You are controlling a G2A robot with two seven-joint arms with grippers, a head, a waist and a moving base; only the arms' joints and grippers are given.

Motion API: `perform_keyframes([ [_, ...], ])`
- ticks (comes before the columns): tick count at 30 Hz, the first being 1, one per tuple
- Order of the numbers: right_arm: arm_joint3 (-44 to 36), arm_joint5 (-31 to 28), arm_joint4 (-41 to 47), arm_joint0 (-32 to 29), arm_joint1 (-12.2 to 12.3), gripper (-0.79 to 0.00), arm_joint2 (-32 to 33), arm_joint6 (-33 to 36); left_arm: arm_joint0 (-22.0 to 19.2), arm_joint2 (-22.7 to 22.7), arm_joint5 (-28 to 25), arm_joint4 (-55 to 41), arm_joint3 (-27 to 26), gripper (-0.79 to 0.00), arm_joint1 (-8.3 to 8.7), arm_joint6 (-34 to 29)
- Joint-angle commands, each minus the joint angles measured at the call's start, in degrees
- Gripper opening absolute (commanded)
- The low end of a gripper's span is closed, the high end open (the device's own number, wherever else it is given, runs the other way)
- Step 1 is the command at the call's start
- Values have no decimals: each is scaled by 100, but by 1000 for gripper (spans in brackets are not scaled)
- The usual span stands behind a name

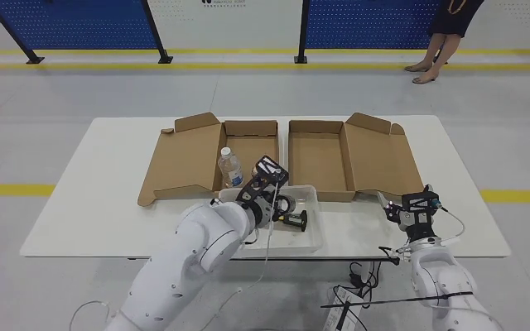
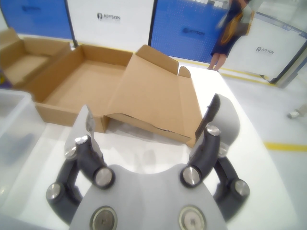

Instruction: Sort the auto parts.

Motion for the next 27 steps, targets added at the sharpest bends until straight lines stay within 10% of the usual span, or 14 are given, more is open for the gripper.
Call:
perform_keyframes([
  [1,0,0,0,0,0,0,0,0,106,-120,85,100,-163,-785,21,-43],
  [27,0,0,0,0,0,0,0,0,862,-709,183,708,-1218,-785,145,-594],
])
